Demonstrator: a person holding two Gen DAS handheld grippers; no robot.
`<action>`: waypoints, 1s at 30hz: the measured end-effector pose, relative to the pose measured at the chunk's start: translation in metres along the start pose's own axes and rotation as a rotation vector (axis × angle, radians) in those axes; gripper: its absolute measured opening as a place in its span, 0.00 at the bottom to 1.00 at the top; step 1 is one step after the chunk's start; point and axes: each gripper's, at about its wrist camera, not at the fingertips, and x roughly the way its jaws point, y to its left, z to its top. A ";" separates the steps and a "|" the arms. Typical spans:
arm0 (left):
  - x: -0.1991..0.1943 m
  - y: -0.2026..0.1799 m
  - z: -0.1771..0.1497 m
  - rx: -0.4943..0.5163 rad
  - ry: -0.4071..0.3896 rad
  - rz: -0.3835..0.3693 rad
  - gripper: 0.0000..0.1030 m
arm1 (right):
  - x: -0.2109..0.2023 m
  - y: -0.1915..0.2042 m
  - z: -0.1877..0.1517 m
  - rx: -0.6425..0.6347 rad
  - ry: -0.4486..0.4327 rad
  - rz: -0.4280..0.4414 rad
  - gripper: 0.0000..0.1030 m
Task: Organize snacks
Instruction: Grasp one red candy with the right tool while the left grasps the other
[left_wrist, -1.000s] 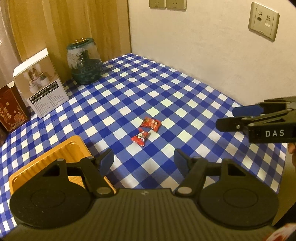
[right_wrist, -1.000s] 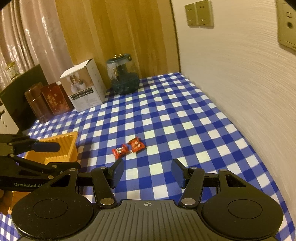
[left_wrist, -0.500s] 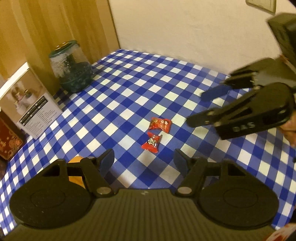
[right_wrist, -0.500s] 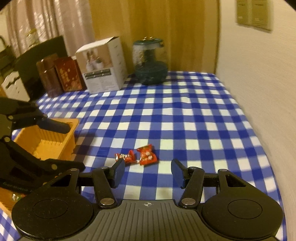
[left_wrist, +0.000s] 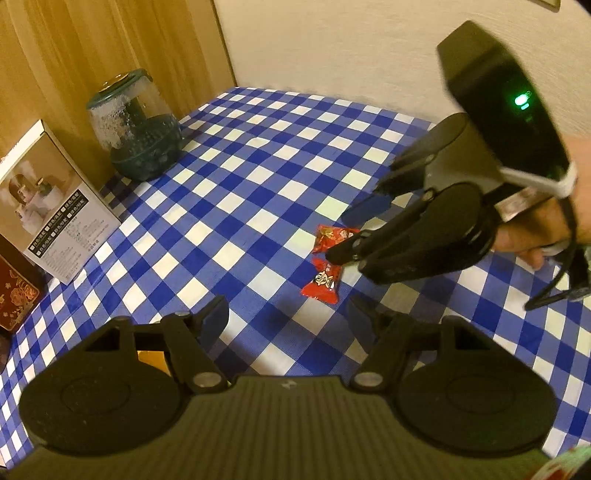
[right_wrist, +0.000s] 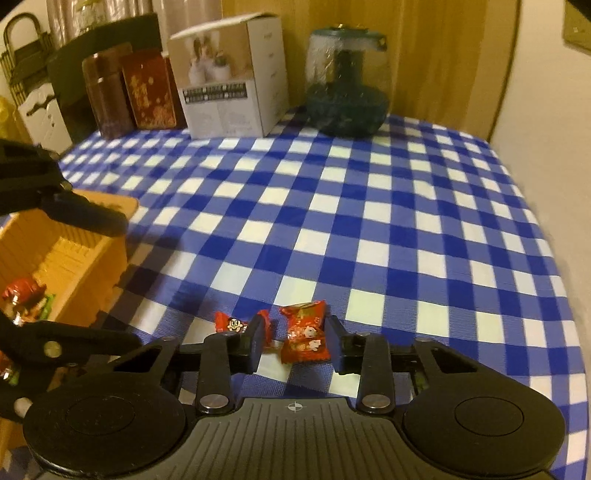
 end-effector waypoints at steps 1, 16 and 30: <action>0.000 0.000 0.000 0.003 0.000 0.000 0.65 | 0.003 0.000 0.001 -0.001 0.002 -0.009 0.34; 0.012 -0.010 0.018 -0.003 0.022 -0.032 0.65 | -0.014 -0.009 -0.010 0.070 -0.035 -0.065 0.26; 0.067 -0.026 0.033 0.035 0.122 -0.051 0.42 | -0.067 -0.030 -0.063 0.248 -0.056 -0.128 0.25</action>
